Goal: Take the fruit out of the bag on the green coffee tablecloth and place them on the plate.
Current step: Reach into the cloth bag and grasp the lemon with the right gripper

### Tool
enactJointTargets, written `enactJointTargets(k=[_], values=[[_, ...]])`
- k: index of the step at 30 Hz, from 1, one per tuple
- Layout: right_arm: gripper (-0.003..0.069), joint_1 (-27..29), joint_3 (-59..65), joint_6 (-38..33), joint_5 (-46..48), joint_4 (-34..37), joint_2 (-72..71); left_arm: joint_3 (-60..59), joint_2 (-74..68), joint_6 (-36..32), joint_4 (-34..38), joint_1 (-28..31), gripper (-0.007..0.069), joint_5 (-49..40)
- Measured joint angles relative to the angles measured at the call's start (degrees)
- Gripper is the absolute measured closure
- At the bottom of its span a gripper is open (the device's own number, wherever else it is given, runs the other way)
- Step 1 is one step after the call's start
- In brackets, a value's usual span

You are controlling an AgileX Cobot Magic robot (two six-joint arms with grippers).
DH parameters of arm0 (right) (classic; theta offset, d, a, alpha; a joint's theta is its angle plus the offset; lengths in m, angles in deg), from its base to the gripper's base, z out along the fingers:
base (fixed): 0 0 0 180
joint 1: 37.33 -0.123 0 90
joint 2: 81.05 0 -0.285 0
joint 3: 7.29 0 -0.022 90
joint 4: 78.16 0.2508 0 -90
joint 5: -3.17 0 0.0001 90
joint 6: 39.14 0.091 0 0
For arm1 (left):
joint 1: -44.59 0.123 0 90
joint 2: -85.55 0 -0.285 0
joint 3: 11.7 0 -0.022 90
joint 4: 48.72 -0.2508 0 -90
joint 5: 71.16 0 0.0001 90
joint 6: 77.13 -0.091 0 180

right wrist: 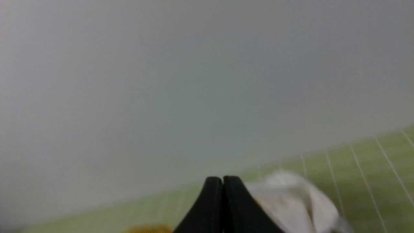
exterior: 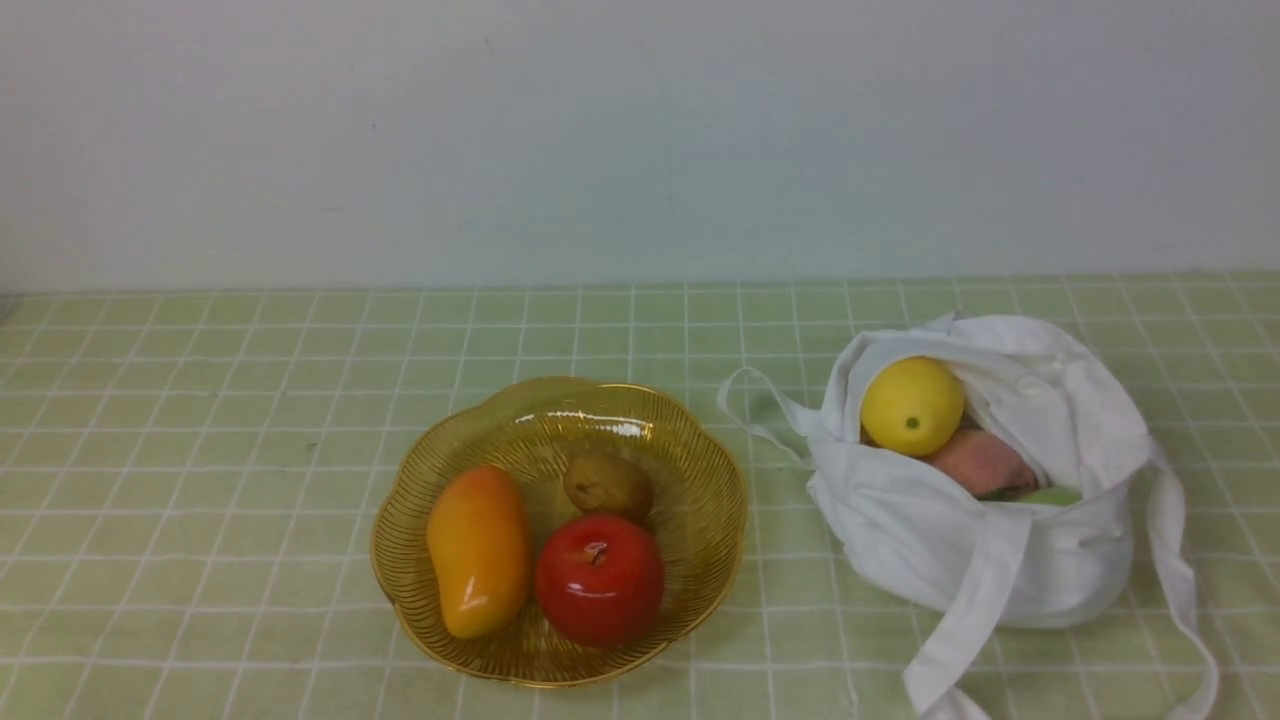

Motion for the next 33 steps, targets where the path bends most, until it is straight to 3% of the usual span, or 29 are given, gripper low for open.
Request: enactJointTargets(k=[2, 5, 11, 16, 20, 21, 24, 26, 27, 30, 33], values=[[0.0673, 0.0, -5.3, -6.3, 8.9, 0.4, 10.3, 0.0, 0.0, 0.0, 0.0, 0.0, 0.0632, 0.0], [0.0673, 0.0, -10.6, -16.2, 14.7, 4.7, 22.5, 0.0, 0.0, 0.0, 0.0, 0.0, 0.0632, 0.0], [0.0672, -0.7, -17.8, -30.9, 15.3, 15.5, 38.9, 0.0, 0.0, 0.0, 0.0, 0.0, 0.0632, 0.0], [0.0669, -6.9, -21.0, -32.9, 9.5, 15.0, 45.8, 0.0, 0.0, 0.0, 0.0, 0.0, 0.0632, 0.0], [0.0655, -11.6, -22.1, -29.8, 3.9, 11.7, 49.8, 0.0, 0.0, 0.0, 0.0, 0.0, 0.0632, 0.0], [0.0624, -13.6, -23.3, -25.7, 1.5, 8.1, 52.5, 0.0, 0.0, 0.0, 0.0, 0.0, 0.0632, 0.0], [0.0571, -14.4, -24.5, -22.6, 0.2, 4.4, 55.3, 0.0, 0.0, 0.0, 0.0, 0.0, 0.0632, 0.0], [0.0471, -14.6, -26.0, -18.8, -0.5, 0.2, 59.1, 0.0, 0.0, 0.0, 0.0, 0.0, 0.0632, 0.0], [0.0462, -14.6, -26.1, -18.8, -0.6, -0.1, 59.4, 0.0, 0.0, 0.0, 0.0, 0.0, 0.0632, 0.0], [0.0276, -14.6, -28.0, -16.2, -1.2, -3.4, 64.7, 0.0, 0.0, 0.0, 0.0, 0.0, 0.0632, 0.0], [0.0165, -14.6, -29.5, -16.1, -1.6, -3.6, 67.6, 0.0, 0.0, 0.0, 0.0, 0.0, 0.0632, 0.0]])
